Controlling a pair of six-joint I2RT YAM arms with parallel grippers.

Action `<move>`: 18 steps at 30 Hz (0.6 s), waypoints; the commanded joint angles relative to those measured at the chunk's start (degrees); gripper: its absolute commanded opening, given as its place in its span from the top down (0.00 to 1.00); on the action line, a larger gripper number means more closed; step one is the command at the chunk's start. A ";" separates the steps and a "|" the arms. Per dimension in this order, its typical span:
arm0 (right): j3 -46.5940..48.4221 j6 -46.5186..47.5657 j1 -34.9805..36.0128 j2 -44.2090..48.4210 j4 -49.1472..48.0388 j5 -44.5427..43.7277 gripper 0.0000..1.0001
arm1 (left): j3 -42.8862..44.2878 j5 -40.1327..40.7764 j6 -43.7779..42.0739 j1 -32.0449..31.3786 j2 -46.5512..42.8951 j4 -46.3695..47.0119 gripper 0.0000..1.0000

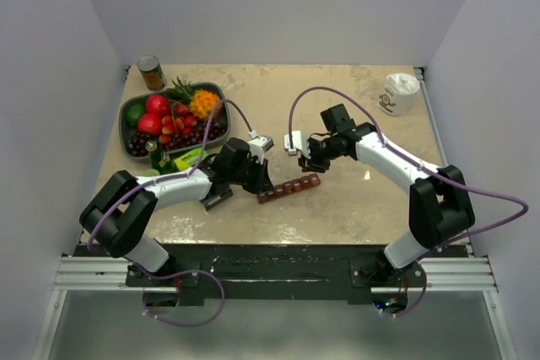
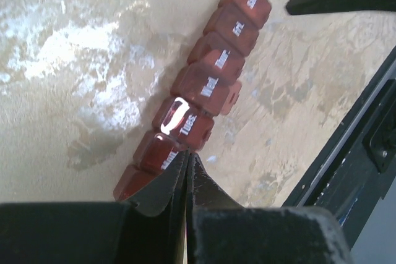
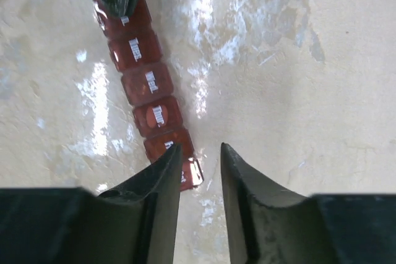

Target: Sort the pills into containers

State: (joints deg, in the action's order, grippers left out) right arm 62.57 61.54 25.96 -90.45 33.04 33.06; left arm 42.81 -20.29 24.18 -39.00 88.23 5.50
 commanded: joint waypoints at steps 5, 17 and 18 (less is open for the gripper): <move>4.67 -8.98 4.27 -2.27 2.57 6.41 0.87 | -1.32 -0.71 -1.51 0.33 -0.51 1.88 0.95; 2.83 -11.18 10.60 -8.33 -0.78 -0.80 0.97 | -1.76 0.34 -1.33 0.33 1.69 2.68 0.95; 2.13 -11.18 11.04 -8.60 -0.87 -1.24 0.97 | -1.76 0.34 -1.33 0.33 1.95 2.68 0.95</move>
State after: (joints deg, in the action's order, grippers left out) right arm 65.84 51.33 35.55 -98.78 33.76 34.72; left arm 41.34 -20.10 24.23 -38.74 89.27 5.50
